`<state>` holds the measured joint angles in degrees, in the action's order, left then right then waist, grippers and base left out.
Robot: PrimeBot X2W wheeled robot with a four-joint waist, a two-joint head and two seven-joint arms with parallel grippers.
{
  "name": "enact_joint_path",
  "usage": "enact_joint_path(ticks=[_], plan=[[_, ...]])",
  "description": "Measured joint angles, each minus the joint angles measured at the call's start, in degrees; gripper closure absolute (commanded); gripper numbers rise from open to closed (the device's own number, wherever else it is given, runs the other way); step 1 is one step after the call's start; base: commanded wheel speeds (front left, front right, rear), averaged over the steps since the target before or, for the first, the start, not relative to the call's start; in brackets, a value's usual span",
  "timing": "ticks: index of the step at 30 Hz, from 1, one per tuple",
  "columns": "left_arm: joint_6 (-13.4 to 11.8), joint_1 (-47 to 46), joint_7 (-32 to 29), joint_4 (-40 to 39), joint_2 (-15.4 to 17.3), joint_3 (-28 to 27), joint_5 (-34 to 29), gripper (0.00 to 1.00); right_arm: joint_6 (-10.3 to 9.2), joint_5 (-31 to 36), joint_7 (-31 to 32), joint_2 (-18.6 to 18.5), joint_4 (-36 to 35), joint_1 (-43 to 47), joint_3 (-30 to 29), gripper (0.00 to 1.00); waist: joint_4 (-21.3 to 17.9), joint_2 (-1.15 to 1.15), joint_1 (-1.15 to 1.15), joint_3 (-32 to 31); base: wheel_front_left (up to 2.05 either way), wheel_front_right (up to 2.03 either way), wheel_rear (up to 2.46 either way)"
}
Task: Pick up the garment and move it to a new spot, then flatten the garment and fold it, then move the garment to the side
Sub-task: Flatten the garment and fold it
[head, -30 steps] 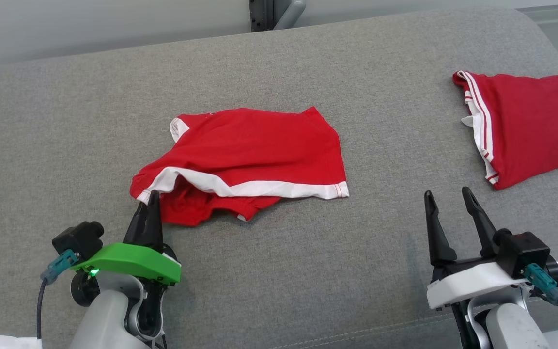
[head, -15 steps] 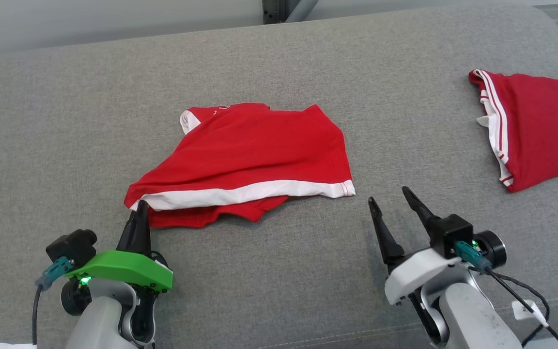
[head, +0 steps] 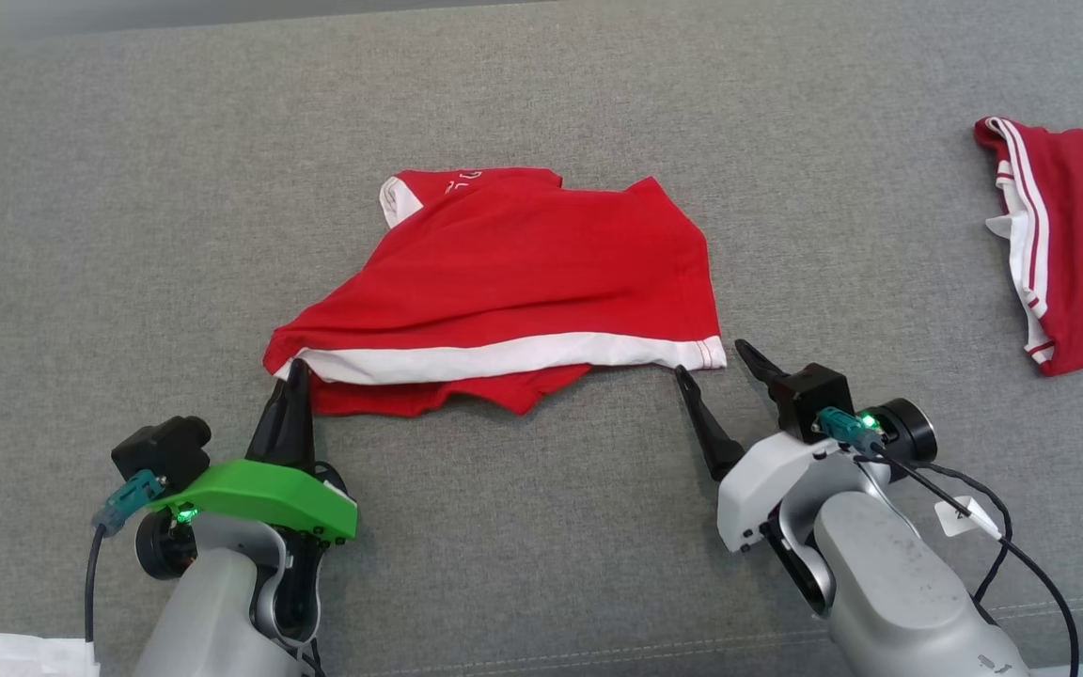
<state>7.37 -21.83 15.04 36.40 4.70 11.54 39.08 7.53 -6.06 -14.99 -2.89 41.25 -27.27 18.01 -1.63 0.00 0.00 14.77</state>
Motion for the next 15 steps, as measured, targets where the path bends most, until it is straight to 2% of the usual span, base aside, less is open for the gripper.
enact_joint_path(ticks=[5,7,8,9,11,13,15], plan=[[0.0,0.0,0.0,-0.4,-0.1,-0.3,-0.4,1.00,0.00,-1.4,0.0,0.0,1.4,-1.1,1.7,0.00,0.4,0.00,0.00,0.7,0.00,0.00,0.00],[0.0,0.0,0.0,-0.5,-0.1,-0.4,-0.5,1.00,0.00,-1.9,0.0,0.0,1.4,-1.4,2.2,0.11,0.4,0.00,0.00,0.9,0.00,0.00,0.00],[0.0,0.0,0.0,-0.6,-0.1,-0.5,-0.5,1.00,0.00,-2.0,0.0,0.0,1.4,-1.6,2.4,0.22,0.4,0.00,0.00,1.0,0.00,0.00,0.00],[0.0,0.0,0.0,-0.6,-0.1,-0.5,-0.5,1.00,0.00,-2.1,0.0,0.0,1.4,-1.7,2.6,0.28,0.4,0.00,0.00,1.0,0.00,0.00,0.00],[0.0,0.0,0.0,-0.7,-0.1,-0.6,-0.7,1.00,0.00,-2.5,0.0,0.0,1.7,-2.0,2.9,0.52,0.4,0.00,0.00,1.1,0.00,0.00,0.00],[0.0,0.0,0.0,-0.7,-0.1,-0.6,-0.7,1.00,0.00,-3.1,0.0,0.0,2.8,-2.3,3.3,0.55,0.4,0.00,0.00,1.2,0.00,0.00,0.00],[0.0,0.0,0.0,-0.7,-0.1,-0.6,-0.7,1.00,0.00,-3.5,0.0,0.0,3.8,-2.7,3.6,0.53,0.4,0.00,0.00,1.3,0.00,0.00,0.00]])
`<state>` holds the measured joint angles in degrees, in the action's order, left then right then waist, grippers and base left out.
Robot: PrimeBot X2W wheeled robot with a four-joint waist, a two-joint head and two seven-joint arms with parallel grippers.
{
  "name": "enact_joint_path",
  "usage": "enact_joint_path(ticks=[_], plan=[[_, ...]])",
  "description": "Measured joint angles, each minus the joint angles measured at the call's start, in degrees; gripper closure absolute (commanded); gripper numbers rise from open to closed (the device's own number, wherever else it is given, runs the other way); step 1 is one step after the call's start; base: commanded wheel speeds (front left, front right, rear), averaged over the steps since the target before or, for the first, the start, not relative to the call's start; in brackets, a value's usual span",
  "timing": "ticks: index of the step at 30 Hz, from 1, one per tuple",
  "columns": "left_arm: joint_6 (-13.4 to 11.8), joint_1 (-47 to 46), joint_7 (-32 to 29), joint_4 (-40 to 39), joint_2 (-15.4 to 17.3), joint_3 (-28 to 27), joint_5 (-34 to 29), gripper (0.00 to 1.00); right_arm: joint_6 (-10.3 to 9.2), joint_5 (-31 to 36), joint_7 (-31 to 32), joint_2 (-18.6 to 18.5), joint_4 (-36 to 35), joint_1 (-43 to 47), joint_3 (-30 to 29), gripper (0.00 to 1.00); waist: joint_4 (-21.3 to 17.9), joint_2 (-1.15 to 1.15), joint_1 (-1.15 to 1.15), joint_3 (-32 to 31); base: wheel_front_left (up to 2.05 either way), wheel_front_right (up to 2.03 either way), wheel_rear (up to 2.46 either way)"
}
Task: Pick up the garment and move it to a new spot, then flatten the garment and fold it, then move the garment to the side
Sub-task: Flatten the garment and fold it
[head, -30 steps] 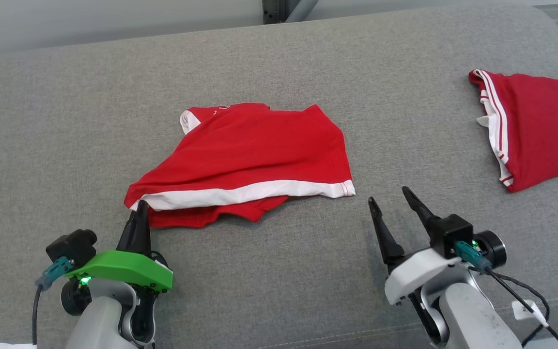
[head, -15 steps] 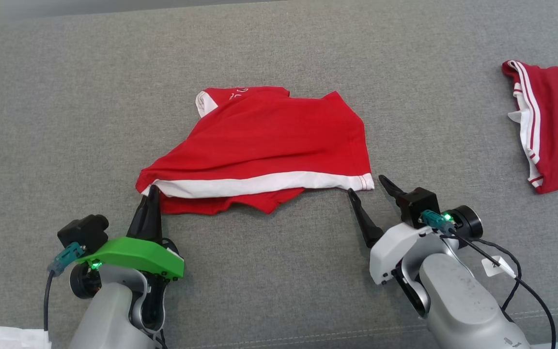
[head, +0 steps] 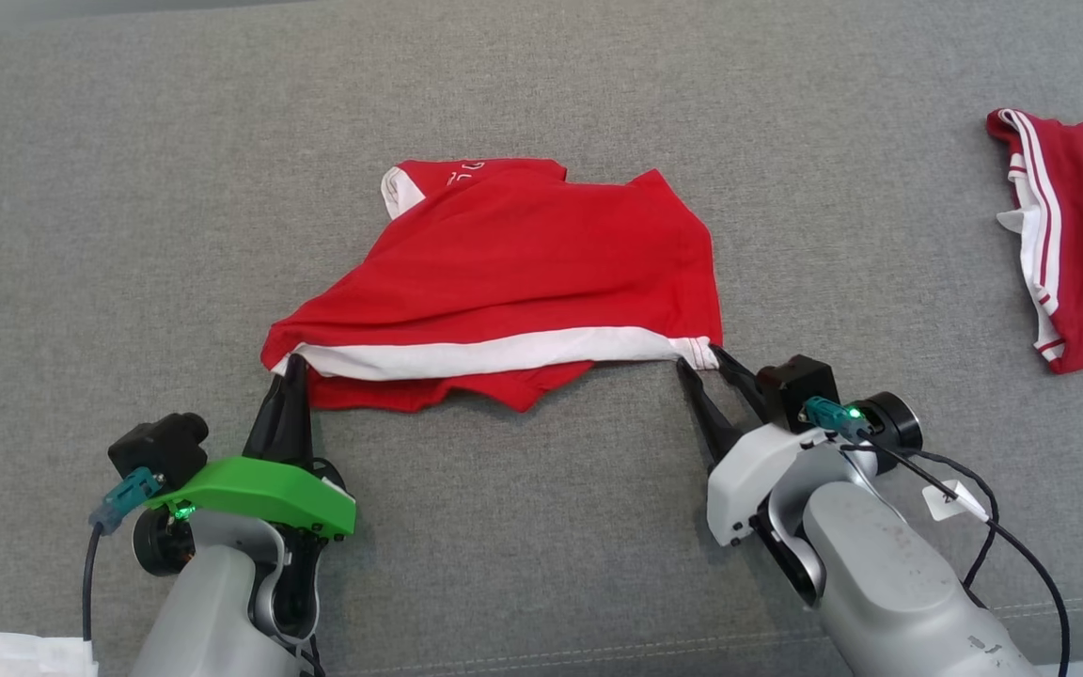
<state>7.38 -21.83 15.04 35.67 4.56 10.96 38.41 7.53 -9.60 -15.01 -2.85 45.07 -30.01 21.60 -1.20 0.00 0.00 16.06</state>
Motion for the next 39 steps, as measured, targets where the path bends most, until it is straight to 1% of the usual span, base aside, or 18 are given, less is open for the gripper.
enact_joint_path(ticks=[2,4,6,8,9,10,11,16,18,19,25,32,36,39], plan=[[0.0,0.0,0.0,0.0,0.0,0.1,0.0,1.00,0.00,-0.5,0.0,0.0,0.8,-0.6,0.3,0.51,0.1,0.00,0.00,0.1,0.00,0.00,0.00],[0.0,0.0,0.0,0.0,0.0,0.1,0.0,1.00,0.00,-1.2,0.0,0.0,1.4,-1.0,0.8,0.52,0.2,0.00,0.00,0.2,0.00,0.00,0.00],[0.0,0.0,0.0,0.0,0.0,0.2,0.0,1.00,-0.01,-1.8,-0.1,0.0,1.9,-1.3,1.2,0.58,0.2,0.00,0.00,0.2,0.00,0.00,0.00],[0.0,0.0,0.0,0.1,0.1,0.2,0.0,1.00,-0.01,-2.6,-0.1,0.0,2.2,-1.6,1.5,0.73,0.3,0.00,0.00,0.1,0.00,0.00,0.00],[0.0,0.0,0.0,0.1,0.1,0.1,0.0,1.00,0.00,-3.1,-0.1,0.0,2.1,-1.7,1.5,0.88,0.3,0.00,0.00,0.1,0.00,0.00,0.00],[0.0,0.0,0.0,0.1,0.1,0.1,0.0,1.00,0.00,-3.5,-0.1,0.0,1.8,-1.7,1.5,0.97,0.3,0.00,0.00,0.0,0.00,0.00,0.00],[0.0,0.0,0.0,0.1,0.2,0.0,0.0,1.00,0.00,-3.8,0.0,0.0,1.5,-1.7,1.4,1.00,0.2,0.00,0.00,-0.1,0.00,0.00,0.00],[0.0,0.0,0.0,-1.1,0.3,-0.6,-0.2,1.00,0.00,-5.6,0.0,0.0,-2.4,-1.5,-0.3,1.00,0.0,0.00,0.00,-0.8,0.00,0.00,0.00],[0.0,0.1,0.0,-2.6,0.3,-0.8,-0.3,1.00,0.00,-7.0,0.0,-0.1,-5.9,-0.7,-1.1,1.00,-0.2,0.00,0.00,-1.6,0.00,0.00,0.00],[0.0,0.1,0.0,-2.6,0.3,-0.8,-0.3,1.00,0.00,-7.0,0.0,-0.1,-5.9,-0.7,-1.1,1.00,-0.2,0.00,0.00,-1.6,0.00,0.00,0.00],[0.0,1.3,0.0,-7.7,0.8,0.1,0.5,1.00,0.00,-10.0,0.0,-2.2,-14.4,1.3,-2.7,1.00,-0.7,0.00,0.00,-4.0,0.00,0.00,0.00],[0.0,3.1,-1.3,-17.0,3.3,1.7,2.5,1.00,0.00,-16.2,0.0,-5.4,-25.8,4.8,-4.5,1.00,-1.3,0.00,0.00,-7.7,0.00,0.00,0.00],[0.0,4.5,-4.2,-24.8,4.9,2.4,3.9,1.00,0.00,-18.7,0.1,-7.9,-32.2,7.1,-6.1,1.00,-1.7,0.00,0.00,-10.1,0.00,0.00,0.00],[-0.2,5.5,-7.5,-30.9,6.4,2.8,4.6,1.00,0.00,-19.6,1.4,-9.2,-37.3,8.9,-7.8,1.00,-2.0,0.00,0.00,-12.0,0.00,0.00,0.00]])
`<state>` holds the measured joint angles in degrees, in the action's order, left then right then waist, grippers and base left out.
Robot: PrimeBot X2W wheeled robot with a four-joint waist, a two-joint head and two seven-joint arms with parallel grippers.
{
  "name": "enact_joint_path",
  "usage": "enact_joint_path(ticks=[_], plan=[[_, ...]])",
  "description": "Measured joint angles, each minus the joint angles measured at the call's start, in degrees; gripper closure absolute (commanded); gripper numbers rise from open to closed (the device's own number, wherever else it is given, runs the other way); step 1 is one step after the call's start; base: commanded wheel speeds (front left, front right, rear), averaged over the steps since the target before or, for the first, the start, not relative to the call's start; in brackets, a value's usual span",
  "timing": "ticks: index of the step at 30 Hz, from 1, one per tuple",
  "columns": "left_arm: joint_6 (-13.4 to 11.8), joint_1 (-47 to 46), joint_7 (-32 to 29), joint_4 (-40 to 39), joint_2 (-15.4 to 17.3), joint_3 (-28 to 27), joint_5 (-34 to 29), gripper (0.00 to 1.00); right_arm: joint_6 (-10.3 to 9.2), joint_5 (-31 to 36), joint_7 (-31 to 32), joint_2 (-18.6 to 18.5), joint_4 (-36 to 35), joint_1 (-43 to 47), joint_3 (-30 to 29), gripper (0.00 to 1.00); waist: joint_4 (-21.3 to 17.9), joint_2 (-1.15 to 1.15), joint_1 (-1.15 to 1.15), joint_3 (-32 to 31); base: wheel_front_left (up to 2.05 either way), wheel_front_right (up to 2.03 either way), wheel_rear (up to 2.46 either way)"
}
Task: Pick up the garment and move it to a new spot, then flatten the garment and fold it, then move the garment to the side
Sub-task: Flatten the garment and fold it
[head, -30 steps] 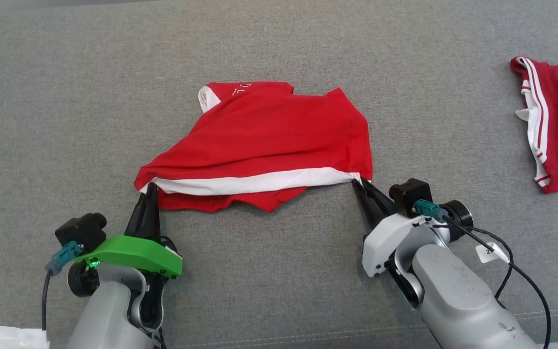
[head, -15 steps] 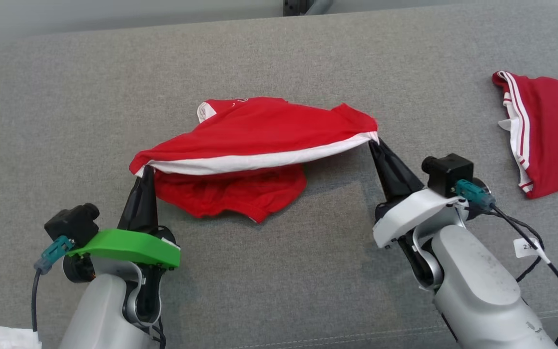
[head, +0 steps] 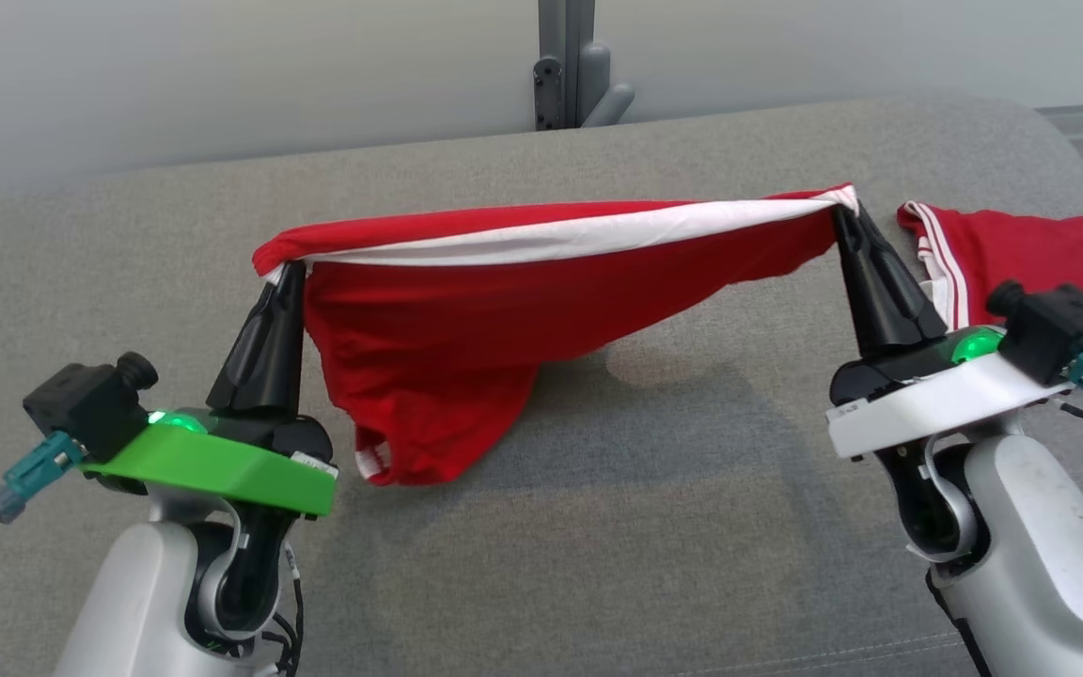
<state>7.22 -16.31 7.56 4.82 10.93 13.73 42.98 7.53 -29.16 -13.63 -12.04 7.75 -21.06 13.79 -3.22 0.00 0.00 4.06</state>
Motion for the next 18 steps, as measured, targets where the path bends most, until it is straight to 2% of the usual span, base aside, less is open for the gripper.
enact_joint_path(ticks=[10,14,18], plan=[[-2.8,-3.2,-13.9,-19.1,5.3,0.7,2.7,1.00,-0.01,1.0,7.2,-2.1,-16.5,2.6,-6.2,1.00,-1.5,0.00,0.00,-5.1,0.00,0.00,0.00],[-3.7,-6.7,-18.9,-21.0,6.9,1.0,3.5,1.00,-0.01,1.1,10.1,-1.8,-19.5,2.6,-8.1,1.00,-2.1,0.00,0.00,-5.2,0.00,0.00,0.00],[-4.1,-10.6,-22.8,-17.7,7.5,1.9,4.2,1.00,-0.02,0.8,12.8,-0.9,-19.0,0.5,-7.4,1.00,-2.2,0.00,0.00,-3.9,0.00,0.00,0.00]])
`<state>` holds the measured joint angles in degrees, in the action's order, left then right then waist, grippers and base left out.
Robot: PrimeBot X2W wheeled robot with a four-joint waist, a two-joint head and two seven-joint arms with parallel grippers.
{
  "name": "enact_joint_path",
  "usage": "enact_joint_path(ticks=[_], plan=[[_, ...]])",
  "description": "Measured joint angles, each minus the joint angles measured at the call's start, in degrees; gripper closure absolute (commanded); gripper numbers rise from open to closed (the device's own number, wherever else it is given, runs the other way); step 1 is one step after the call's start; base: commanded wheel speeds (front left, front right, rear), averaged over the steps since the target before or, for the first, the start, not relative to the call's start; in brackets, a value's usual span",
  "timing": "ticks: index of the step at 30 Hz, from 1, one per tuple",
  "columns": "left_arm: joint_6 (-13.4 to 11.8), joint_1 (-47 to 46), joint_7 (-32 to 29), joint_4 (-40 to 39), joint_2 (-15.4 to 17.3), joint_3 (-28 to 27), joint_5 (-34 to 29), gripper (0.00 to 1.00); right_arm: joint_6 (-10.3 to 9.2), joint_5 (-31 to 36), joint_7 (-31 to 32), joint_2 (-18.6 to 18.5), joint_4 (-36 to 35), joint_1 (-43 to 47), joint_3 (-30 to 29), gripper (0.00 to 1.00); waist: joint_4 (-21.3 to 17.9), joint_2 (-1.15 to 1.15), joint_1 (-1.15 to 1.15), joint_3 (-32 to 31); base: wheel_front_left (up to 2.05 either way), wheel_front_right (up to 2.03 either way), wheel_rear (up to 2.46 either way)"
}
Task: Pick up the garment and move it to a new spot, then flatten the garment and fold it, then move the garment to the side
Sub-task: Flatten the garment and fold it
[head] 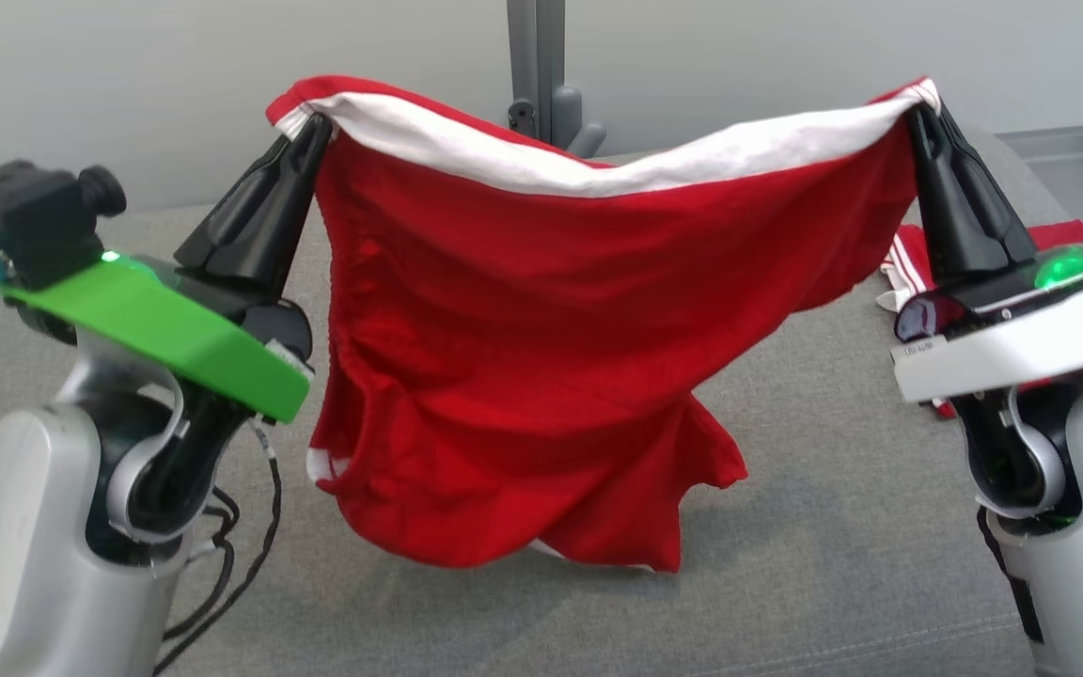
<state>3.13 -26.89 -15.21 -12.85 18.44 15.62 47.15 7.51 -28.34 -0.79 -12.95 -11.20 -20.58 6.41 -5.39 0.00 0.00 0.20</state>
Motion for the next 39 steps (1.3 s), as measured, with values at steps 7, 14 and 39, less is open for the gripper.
enact_joint_path(ticks=[7,14,39], plan=[[0.2,-15.3,-5.0,11.9,1.1,0.6,-1.1,1.00,-0.01,-0.3,0.6,1.0,10.5,-16.3,2.4,1.00,-0.5,0.00,0.00,5.4,0.00,0.00,0.00],[1.0,-39.1,-1.0,27.4,2.7,0.0,-8.8,1.00,0.01,4.7,-9.2,6.5,28.1,-41.5,0.3,1.00,-2.1,0.00,0.00,13.5,0.00,0.00,0.00],[4.3,-40.5,26.6,41.3,10.4,9.5,2.9,1.00,0.03,3.6,-14.2,9.1,24.9,-33.5,9.6,1.00,-7.2,0.00,-0.01,35.5,0.00,0.00,0.00]])
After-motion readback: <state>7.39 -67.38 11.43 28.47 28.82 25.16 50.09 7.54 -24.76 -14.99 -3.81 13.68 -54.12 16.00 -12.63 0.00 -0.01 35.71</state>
